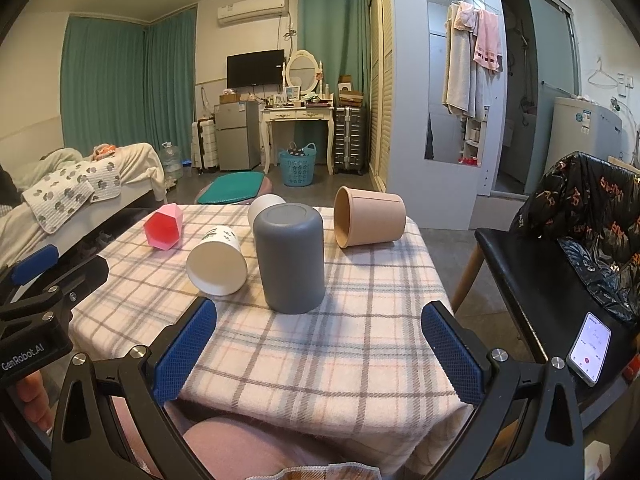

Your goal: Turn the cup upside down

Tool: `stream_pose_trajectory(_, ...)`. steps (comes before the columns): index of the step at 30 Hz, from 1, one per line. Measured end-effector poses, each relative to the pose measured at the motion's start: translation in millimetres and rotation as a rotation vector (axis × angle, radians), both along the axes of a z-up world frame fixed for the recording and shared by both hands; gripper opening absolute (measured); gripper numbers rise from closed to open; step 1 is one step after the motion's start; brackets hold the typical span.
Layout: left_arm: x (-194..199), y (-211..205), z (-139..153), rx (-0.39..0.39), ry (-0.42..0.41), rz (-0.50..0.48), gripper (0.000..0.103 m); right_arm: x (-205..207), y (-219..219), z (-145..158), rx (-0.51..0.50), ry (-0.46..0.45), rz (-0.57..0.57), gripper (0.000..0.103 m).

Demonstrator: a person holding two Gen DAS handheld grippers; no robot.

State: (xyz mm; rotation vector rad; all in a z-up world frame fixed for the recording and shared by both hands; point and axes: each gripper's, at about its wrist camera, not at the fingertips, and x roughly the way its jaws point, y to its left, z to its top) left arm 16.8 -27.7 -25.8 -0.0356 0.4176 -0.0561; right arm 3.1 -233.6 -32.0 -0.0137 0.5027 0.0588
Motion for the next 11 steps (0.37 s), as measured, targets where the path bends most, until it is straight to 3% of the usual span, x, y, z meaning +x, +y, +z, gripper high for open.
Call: stream_pose_trajectory(11,-0.3,3.5,-2.2,-0.005,0.003,0.003,0.099,1.4,0.7,-2.0,0.007,0.013,0.002,0.103)
